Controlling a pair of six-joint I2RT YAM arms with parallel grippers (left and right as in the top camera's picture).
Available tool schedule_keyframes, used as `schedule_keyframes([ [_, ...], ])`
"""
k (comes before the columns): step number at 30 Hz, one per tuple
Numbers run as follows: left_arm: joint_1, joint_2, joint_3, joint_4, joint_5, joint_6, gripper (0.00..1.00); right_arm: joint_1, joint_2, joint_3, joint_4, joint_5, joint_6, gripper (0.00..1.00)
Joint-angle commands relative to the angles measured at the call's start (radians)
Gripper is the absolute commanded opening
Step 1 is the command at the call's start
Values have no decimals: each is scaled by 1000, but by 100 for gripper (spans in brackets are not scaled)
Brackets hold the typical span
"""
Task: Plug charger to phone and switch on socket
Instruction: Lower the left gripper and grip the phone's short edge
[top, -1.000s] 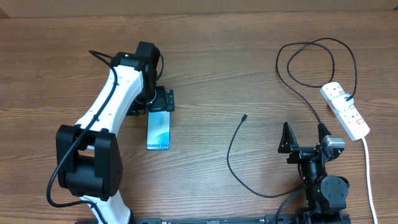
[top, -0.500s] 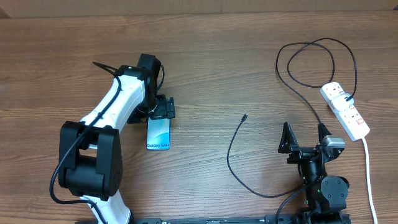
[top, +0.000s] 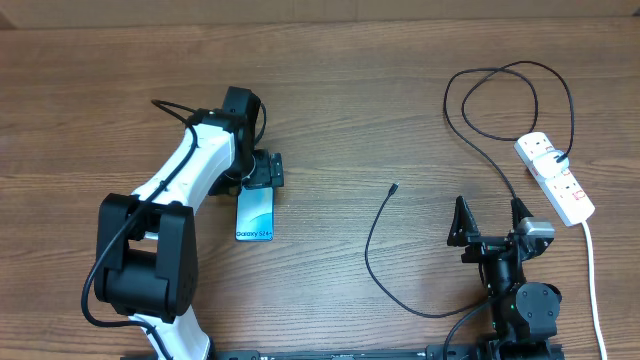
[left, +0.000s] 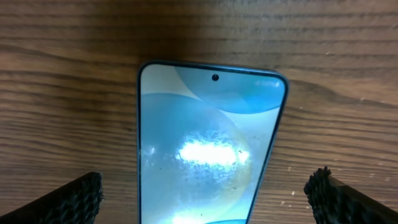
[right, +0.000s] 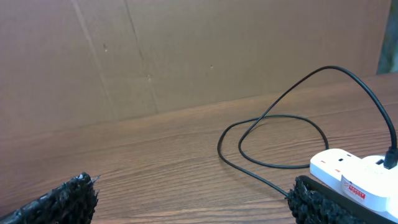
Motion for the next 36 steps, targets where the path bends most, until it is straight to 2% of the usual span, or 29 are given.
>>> schedule_keyframes([
  [1,-12,3,-55,33,-26,-39,100,3,-8,-10,5,-1,-5,100],
  [7,-12,3,-137,97,3,-52,100,3,-8,-10,5,-1,-5,100],
  [14,-12,3,-196,153,55,93,100,3,-8,-10,5,-1,-5,100],
  [24,-12,3,-244,149,63,96,100,3,-8,-10,5,-1,-5,100],
  [36,-12,3,-246,111,63,103,79,3,-8,-10,5,-1,-5,100],
])
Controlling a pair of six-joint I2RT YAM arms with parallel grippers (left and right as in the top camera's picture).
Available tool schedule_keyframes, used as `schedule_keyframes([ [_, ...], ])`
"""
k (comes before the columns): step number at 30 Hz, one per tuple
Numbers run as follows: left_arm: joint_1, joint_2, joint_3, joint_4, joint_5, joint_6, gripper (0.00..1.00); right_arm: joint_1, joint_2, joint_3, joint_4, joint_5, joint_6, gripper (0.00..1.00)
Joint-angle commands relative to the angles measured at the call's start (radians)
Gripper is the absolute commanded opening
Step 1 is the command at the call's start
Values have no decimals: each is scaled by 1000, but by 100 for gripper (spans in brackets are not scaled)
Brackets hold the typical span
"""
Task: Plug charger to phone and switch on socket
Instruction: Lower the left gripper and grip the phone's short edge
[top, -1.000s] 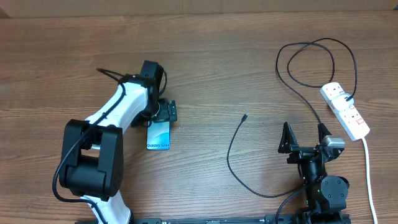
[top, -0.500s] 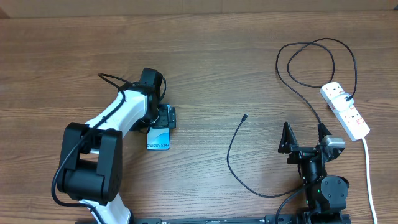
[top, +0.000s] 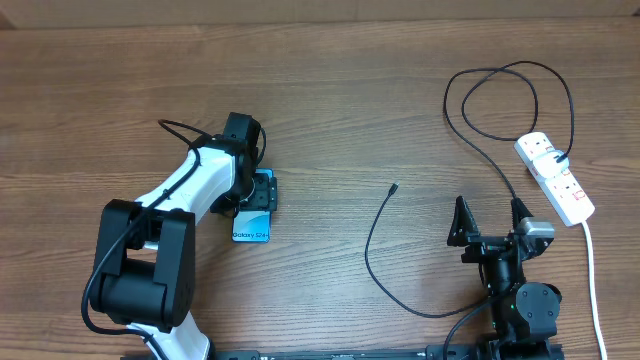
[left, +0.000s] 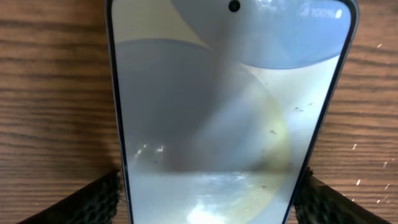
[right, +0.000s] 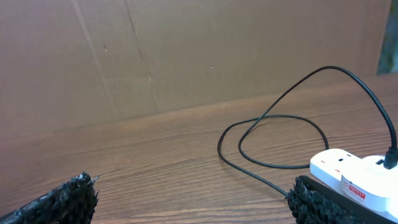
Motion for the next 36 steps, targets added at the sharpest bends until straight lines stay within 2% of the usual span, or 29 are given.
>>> schedule_keyframes([
  [1,-8,43,-53,-13,69,12,75,3,-8,-10,5,-1,-4,100],
  [12,-8,43,-52,-12,68,12,58,3,-8,-10,5,-1,-4,100],
  [36,-8,43,-32,-34,68,12,52,3,-8,-10,5,-1,-4,100],
])
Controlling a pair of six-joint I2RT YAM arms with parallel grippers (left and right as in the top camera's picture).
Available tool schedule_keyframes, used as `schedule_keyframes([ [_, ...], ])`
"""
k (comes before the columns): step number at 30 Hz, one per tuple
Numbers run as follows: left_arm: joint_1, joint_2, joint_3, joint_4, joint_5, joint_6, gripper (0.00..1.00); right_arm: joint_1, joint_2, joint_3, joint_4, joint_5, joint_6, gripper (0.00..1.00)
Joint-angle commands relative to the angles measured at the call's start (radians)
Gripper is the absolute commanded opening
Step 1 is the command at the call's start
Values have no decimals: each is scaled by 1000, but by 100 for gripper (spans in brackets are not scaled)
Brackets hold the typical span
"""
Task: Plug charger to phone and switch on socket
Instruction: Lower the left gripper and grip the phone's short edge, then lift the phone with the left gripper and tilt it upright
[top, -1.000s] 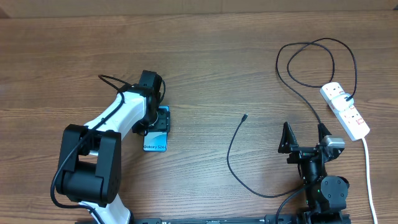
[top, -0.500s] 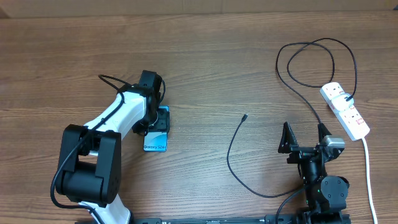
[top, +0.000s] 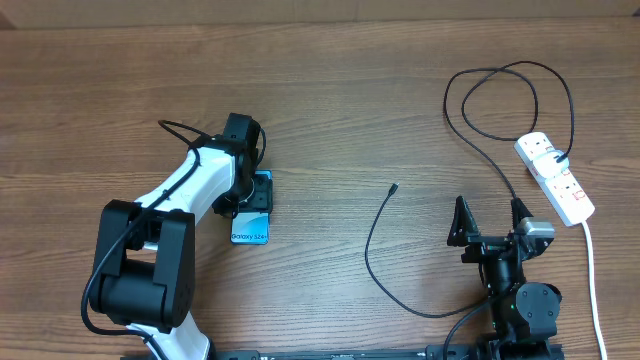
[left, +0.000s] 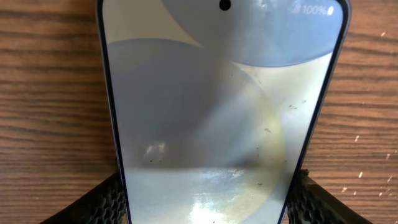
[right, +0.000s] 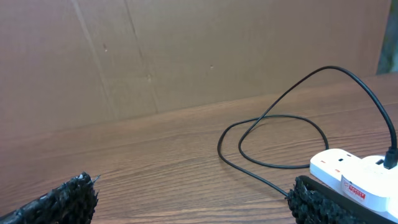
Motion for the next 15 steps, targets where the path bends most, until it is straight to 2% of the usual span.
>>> schedule_keyframes([
  [1,-8,46,-29,-20,65,4,51,3,-8,-10,5,0,-4,100],
  [15,-8,46,-13,-41,65,4,52,3,-8,-10,5,0,-4,100],
])
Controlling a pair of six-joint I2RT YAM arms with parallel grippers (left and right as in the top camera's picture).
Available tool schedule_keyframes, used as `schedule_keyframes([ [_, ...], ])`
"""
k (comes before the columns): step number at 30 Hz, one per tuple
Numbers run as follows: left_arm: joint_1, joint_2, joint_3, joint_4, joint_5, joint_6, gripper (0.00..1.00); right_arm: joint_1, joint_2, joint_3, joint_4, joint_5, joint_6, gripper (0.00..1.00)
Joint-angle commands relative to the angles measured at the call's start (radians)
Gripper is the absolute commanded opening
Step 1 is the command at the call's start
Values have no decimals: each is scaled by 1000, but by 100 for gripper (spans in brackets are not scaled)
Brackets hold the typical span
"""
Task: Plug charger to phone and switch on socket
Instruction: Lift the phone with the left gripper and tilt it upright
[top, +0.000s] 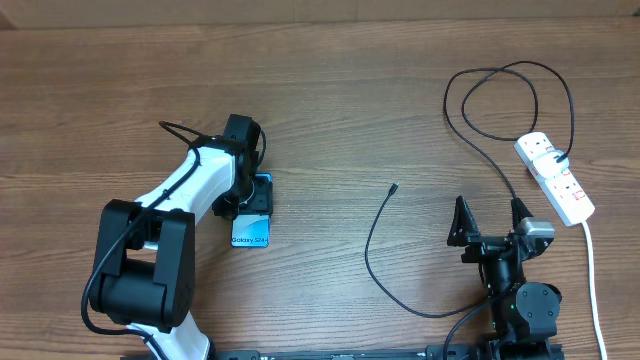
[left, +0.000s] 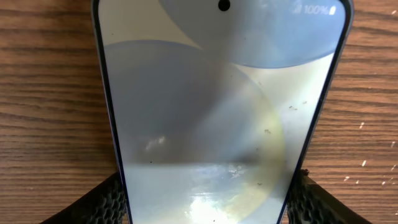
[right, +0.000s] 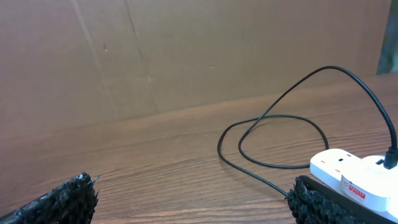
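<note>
A blue-edged phone (top: 252, 222) lies screen up on the wooden table, left of centre; its lit screen (left: 217, 112) fills the left wrist view. My left gripper (top: 258, 193) is at the phone's far end, and both fingers (left: 109, 200) press the phone's long sides. The black charger cable (top: 370, 250) runs from the white socket strip (top: 555, 177) in loops, and its free plug (top: 394, 187) lies at mid-table. My right gripper (top: 490, 212) stands open near the front edge, holding nothing.
The socket strip (right: 354, 177) lies just beyond my right gripper's (right: 196, 199) right finger, with cable loops (right: 273, 140) behind it. A white mains lead (top: 592, 270) runs down the right edge. A brown cardboard wall (right: 186, 56) backs the table.
Almost nothing differs. My left fingers still press the phone's sides, and the phone sits a trifle nearer the front edge in the overhead view. The right arm has not moved.
My left gripper was open above the phone's far end, fingers wide of it. Then it was lower, with the fingers close beside the phone's edges. Later the fingers touched both sides, and they hold so now. Cable, socket strip and right arm stayed where they were.
</note>
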Motion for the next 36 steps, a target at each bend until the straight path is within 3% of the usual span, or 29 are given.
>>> schedule_keyframes([
  [1,-8,45,-17,-13,56,4,52,3,-8,-10,5,0,-5,100],
  [14,-7,45,18,-27,56,5,49,3,-8,-10,5,0,-5,100],
  [36,-8,45,188,-208,57,3,48,3,-8,-10,5,0,-5,100],
])
